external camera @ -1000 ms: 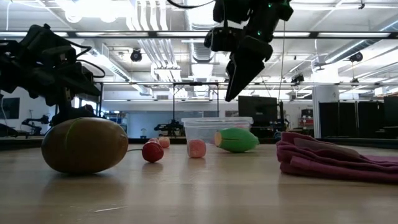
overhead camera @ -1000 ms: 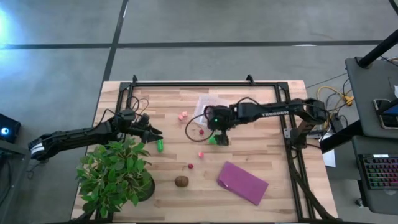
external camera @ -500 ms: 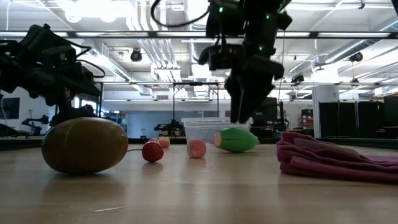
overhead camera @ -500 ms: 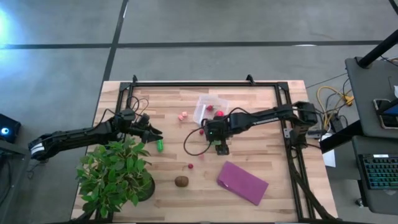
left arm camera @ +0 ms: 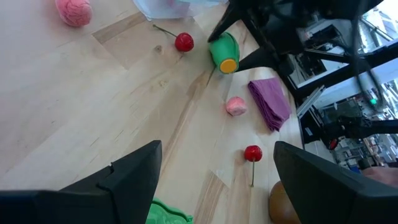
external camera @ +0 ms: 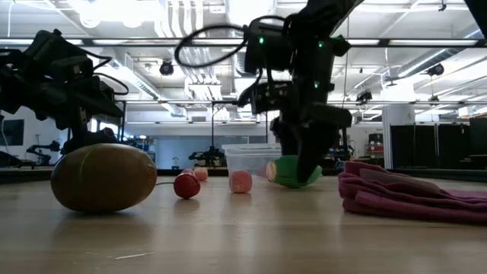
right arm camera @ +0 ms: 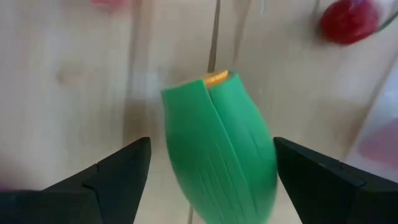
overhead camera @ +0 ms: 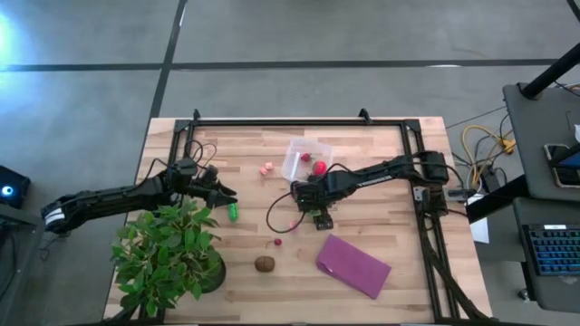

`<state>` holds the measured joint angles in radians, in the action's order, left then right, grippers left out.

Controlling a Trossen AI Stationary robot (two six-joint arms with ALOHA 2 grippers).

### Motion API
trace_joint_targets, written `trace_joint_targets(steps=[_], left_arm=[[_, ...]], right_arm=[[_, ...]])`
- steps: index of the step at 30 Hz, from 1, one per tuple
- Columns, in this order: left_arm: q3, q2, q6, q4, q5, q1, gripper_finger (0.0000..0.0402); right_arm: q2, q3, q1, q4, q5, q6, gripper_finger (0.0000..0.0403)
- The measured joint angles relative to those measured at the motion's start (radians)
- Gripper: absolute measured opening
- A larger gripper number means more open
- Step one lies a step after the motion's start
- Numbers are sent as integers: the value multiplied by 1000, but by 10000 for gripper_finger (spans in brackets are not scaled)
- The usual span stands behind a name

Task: Pick and placing Produce into tupperware
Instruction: Put the corn in the transparent bin

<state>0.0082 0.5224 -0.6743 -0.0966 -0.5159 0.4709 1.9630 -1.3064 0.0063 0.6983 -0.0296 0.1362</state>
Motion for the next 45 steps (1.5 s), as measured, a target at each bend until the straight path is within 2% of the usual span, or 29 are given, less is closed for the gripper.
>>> trace_joint_targets(steps=[12,22,26,34,40,42,45], left_arm=[[0,1,0,0,0,0,295],[0,1,0,0,0,0,295],[0,1,0,0,0,0,295],[0,1,0,0,0,0,295],[0,1,0,0,0,0,295],[0,1,0,0,0,0,295],[0,0,0,0,0,0,295]], right_arm=[[-4,0,0,2,-29,3,319],[-4,-1,0,11,-61,-5,226],[-5,-33,2,73,-54,-11,208],[-86,-170,3,132,-52,-85,223],[-144,-306,-40,155,-214,-136,227],[-133,-324,-94,156,-206,-142,228],[-91,-330,-188,158,-127,-155,228]])
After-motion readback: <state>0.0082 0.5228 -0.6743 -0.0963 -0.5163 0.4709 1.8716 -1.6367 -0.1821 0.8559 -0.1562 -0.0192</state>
